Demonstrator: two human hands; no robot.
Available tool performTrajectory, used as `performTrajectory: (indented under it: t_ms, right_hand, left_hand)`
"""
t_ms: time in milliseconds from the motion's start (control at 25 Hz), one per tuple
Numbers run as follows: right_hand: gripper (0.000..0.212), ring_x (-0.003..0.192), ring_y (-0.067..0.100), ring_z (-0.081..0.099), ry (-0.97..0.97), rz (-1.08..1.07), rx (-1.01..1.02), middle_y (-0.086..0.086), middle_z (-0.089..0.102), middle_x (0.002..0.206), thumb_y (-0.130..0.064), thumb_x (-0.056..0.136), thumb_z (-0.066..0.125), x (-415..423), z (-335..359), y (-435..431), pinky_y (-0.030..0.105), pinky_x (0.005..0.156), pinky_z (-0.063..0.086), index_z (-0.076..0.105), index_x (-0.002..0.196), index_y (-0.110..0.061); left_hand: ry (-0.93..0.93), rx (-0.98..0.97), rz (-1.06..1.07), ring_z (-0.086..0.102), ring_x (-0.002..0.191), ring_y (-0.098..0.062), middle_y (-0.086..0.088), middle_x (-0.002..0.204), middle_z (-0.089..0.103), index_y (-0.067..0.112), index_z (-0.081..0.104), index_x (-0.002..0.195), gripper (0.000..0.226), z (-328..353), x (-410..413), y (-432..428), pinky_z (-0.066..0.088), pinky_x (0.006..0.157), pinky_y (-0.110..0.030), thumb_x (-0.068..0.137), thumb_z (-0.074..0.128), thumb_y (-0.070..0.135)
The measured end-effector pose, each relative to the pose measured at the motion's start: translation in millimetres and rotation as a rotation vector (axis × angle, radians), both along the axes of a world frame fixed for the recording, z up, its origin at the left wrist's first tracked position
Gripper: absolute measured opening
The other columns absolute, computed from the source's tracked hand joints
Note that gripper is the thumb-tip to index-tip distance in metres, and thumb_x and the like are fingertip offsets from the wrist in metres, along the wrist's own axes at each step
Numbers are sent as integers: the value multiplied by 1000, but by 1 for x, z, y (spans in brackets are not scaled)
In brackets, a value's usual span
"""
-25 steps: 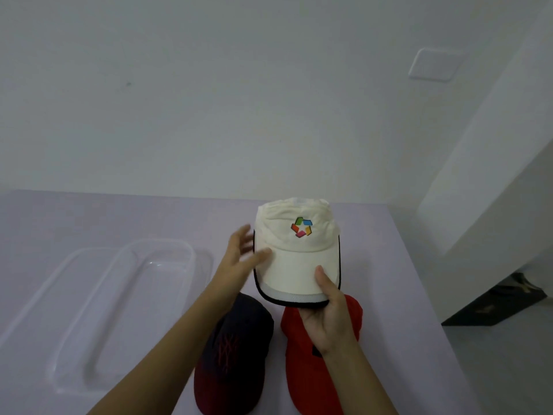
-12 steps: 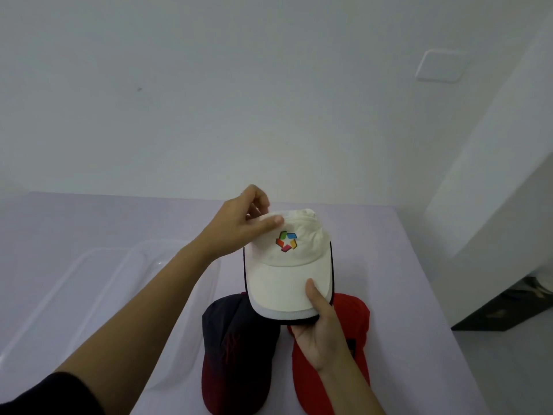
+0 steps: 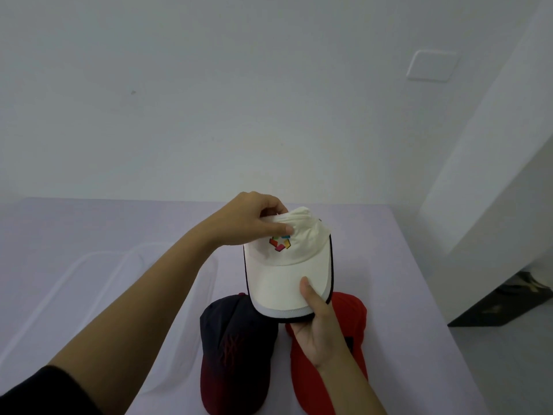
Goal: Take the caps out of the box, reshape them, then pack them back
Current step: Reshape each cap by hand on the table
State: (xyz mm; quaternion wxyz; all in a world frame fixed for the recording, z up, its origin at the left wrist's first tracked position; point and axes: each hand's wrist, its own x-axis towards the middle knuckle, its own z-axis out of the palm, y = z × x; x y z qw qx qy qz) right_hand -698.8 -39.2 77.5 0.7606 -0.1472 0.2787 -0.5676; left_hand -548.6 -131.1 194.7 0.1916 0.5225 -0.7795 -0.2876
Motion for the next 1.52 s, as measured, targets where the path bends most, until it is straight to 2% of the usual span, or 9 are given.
performTrajectory:
  t_ms: [160,280,400,520,720,960,1160,1360,1520]
  right_hand:
    - [42,107,23,66,72,23,-11,7,69,118,-15,78,61,1,-3,2,37,85,57,60,119,-21]
    - [44,107,20,66,158,24,-40,3,70,117,-14,76,61,1,-4,3,36,86,57,59,119,-24]
    - [43,107,19,66,193,20,-56,2,69,117,-15,75,63,0,-7,4,37,87,56,60,117,-26]
    - [43,109,19,65,216,33,-101,1,69,118,-14,76,63,-4,-7,4,36,88,56,60,117,-27]
    - [39,116,14,60,473,43,-303,-7,66,122,-17,82,68,-7,-5,5,34,96,49,64,113,-41]
    - [39,106,2,63,695,-5,-368,-17,70,110,-10,85,66,-16,-5,4,16,84,50,59,110,-38]
    - [42,107,1,62,678,37,-385,-22,69,110,-8,85,65,-13,-2,7,14,83,50,55,115,-36]
    - [37,107,5,63,660,77,-354,-13,70,111,-13,85,67,-8,0,12,17,84,51,58,115,-32]
    - [45,109,8,63,537,111,-282,-9,69,117,-22,78,67,-1,1,22,23,87,53,58,121,-29]
  left_hand:
    - [-56,103,-36,64,78,-15,1,85,69,18,69,89,20,2,1,0,48,68,-26,86,64,37]
    - [-134,75,-47,57,75,-17,-4,82,62,9,62,84,34,0,-3,1,43,66,-28,82,67,43]
    - [-64,116,-62,64,76,-11,6,85,67,19,59,87,20,3,-7,2,51,68,-23,84,66,37]
    - [33,237,-40,71,83,-15,0,92,72,18,63,97,19,10,-8,0,58,75,-27,86,64,34]
    - [-85,197,-44,66,71,-11,6,76,67,23,64,78,25,9,-16,5,52,63,-21,85,62,47]
    - [-40,166,-25,51,62,-14,-6,66,54,-1,62,78,50,7,-16,6,40,59,-29,81,66,49]
    - [21,216,73,41,59,-19,-6,63,42,6,46,67,50,9,-26,11,34,57,-26,94,46,48]
    - [-314,-20,102,51,64,-24,-8,65,55,5,56,67,48,3,-37,9,37,55,-31,88,54,48]
    - [-334,-19,145,31,51,-17,0,51,31,15,29,50,56,-6,-41,6,24,50,-28,88,54,48]
